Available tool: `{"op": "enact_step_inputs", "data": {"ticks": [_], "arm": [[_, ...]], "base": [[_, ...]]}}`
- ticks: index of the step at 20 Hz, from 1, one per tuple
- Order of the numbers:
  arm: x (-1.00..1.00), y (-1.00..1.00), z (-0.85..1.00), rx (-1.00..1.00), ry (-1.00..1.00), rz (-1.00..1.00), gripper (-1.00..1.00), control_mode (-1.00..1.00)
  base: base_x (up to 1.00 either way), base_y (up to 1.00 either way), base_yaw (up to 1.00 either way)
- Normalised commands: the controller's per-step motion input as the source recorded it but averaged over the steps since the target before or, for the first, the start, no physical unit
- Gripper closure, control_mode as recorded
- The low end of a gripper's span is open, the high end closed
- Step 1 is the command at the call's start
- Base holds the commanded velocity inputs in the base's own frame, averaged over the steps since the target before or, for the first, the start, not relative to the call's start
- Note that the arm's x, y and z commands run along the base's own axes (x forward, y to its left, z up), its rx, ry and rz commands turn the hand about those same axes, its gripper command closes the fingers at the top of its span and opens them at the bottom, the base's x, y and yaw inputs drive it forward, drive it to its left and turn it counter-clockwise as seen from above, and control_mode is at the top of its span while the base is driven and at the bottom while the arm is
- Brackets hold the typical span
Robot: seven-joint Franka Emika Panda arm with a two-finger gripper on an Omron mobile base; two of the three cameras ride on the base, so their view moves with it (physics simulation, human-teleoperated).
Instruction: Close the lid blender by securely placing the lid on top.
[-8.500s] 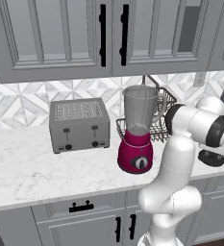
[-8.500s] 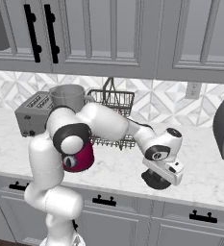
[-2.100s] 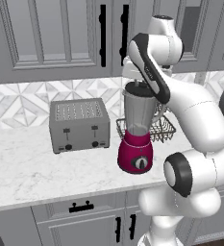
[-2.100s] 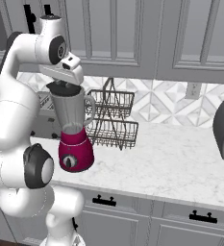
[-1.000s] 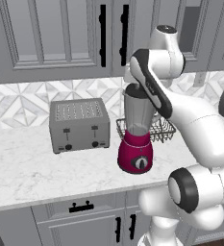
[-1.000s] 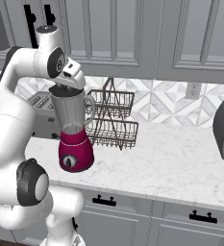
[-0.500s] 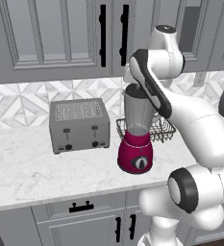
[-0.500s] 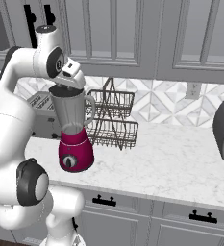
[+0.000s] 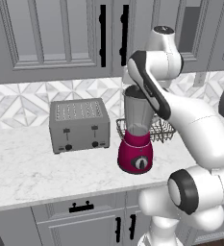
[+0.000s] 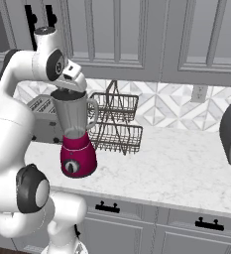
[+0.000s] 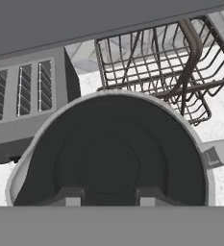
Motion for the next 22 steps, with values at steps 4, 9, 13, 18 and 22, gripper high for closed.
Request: {"op": "enact_step_inputs", "data": {"ticks": [4,9,13,18,22], "arm": [[-0.16,0.11,-0.2,0.0,-0.05,0.0,-1.0,-1.0],[-0.11,0.07,-0.04,0.0,-0.1,0.0,-1.0,-1.0],[-0.32,0.0,0.03,0.0,-0.2,0.0,-1.0,-1.0],[-0.73,-0.06,0.01,0.01,-0.24,0.0,-1.0,-1.0],[-0.98,-0.38,0.0,0.04,-0.27,0.0,-1.0,-1.0]], "base": [[0.0,0.0,0.0],[0.0,0.0,0.0],[0.0,0.0,0.0],[0.0,0.0,0.0],[0.0,0.0,0.0]]}}
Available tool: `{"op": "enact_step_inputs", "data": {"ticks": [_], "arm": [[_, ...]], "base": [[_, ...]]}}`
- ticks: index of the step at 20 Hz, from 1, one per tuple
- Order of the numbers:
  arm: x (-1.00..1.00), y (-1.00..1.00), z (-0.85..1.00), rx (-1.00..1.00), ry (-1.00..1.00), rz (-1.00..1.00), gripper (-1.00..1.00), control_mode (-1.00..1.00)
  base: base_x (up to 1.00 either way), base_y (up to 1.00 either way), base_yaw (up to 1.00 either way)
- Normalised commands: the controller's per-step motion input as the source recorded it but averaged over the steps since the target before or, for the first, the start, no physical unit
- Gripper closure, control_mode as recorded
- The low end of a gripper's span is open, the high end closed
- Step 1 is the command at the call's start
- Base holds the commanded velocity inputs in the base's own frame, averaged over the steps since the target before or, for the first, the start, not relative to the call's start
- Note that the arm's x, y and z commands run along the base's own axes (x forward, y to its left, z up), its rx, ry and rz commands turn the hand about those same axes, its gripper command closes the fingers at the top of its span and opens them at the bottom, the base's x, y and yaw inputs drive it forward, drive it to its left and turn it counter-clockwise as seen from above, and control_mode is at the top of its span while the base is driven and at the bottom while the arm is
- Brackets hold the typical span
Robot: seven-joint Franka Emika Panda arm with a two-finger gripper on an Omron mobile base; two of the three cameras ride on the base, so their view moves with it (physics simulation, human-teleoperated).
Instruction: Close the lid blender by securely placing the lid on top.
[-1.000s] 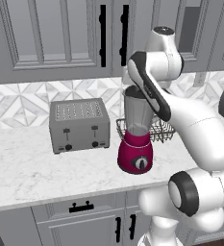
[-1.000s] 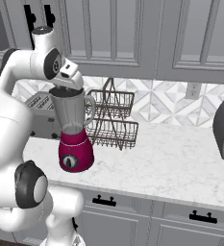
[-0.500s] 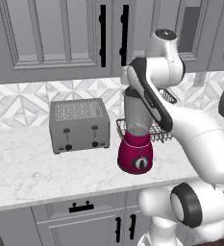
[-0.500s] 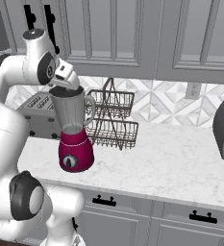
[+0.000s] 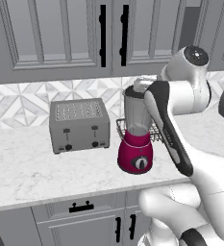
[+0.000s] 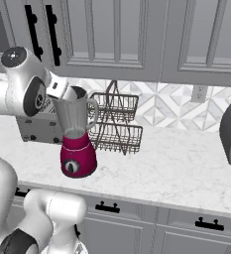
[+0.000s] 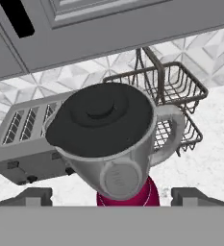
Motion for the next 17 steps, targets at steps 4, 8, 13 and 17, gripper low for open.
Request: {"op": "enact_step_inputs", "data": {"ticks": [4,8,13,17], "arm": [[-0.83,-0.58,0.0,0.02,-0.22,0.0,-1.0,-1.0],[-0.63,-0.71,0.0,0.0,-0.18,0.0,-1.0,-1.0],[-0.33,-0.59,0.0,0.0,-0.12,0.0,-1.0,-1.0],[0.0,-0.04,0.0,0.0,0.0,0.0,-1.0,-1.0]], "base": [[0.0,0.0,0.0],[0.0,0.0,0.0],[0.0,0.0,0.0],[0.0,0.0,0.0]]}}
